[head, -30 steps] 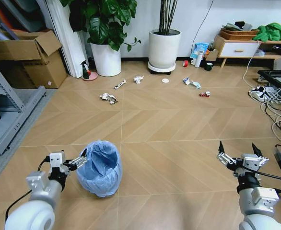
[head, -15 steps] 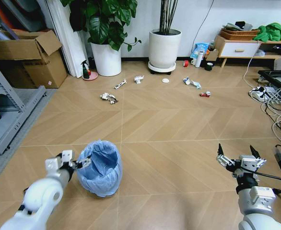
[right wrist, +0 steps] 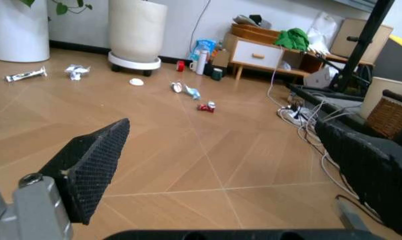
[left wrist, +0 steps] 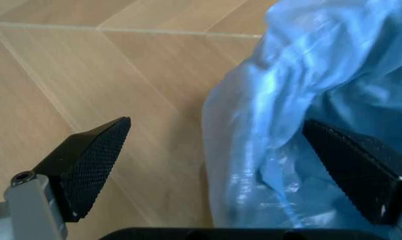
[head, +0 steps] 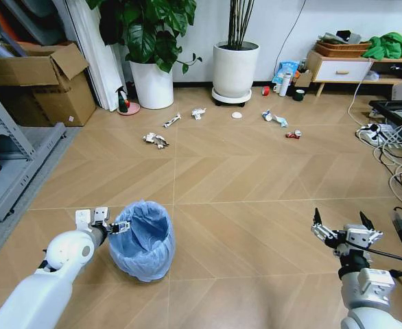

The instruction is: Pick up the trash bin and place the garbage on the floor into it.

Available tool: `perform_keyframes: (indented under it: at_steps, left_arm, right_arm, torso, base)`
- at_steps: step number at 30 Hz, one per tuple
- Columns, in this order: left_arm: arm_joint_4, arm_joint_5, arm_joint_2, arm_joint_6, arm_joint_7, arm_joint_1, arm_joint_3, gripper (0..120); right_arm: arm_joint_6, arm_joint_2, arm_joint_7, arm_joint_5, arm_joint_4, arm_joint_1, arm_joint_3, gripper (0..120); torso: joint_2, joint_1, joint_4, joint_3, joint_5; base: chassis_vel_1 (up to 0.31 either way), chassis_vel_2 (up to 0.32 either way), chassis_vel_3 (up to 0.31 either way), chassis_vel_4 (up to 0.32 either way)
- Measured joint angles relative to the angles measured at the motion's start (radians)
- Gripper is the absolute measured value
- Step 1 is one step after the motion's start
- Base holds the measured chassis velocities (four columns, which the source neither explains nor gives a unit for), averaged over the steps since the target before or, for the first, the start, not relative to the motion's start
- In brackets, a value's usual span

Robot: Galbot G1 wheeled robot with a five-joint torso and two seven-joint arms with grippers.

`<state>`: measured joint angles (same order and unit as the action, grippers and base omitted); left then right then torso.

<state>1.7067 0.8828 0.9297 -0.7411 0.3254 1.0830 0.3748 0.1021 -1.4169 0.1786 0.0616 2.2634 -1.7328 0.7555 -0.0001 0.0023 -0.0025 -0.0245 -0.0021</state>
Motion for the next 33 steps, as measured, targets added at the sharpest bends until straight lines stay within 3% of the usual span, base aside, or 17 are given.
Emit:
perform_keyframes:
  at_steps: [11, 15, 21, 33]
  left_arm:
    - [-0.039, -0.003, 0.003, 0.002, -0.014, -0.014, -0.020, 98]
    - [-0.047, -0.002, 0.007, 0.003, -0.013, -0.015, -0.022, 88]
    - [-0.056, 0.000, 0.007, 0.007, -0.014, -0.015, -0.023, 61]
    - [-0.034, 0.000, 0.004, 0.007, -0.012, 0.002, -0.022, 22]
  right_arm:
    - [-0.001, -0.002, 0.001, 0.001, -0.001, -0.001, 0.003, 100]
    - [-0.001, -0.003, 0.001, 0.002, 0.001, -0.002, 0.005, 100]
    - [-0.003, -0.008, 0.002, 0.003, 0.002, -0.002, 0.004, 100]
    - [-0.003, -0.005, 0.003, 0.003, 0.001, 0.000, 0.001, 100]
  torso:
    - [0.000, 0.000, -0.0001, 0.000, 0.0001]
    - [0.000, 0.000, -0.0001, 0.000, 0.0004]
    - [0.000, 0.000, 0.0000, 0.000, 0.0003]
    - [0.000, 0.000, -0.0001, 0.000, 0.0000]
  base:
    - [0.000, 0.000, 0.000, 0.000]
    - [0.000, 0.000, 0.000, 0.000]
    - [0.000, 0.000, 0.000, 0.000]
    - [0.000, 0.000, 0.000, 0.000]
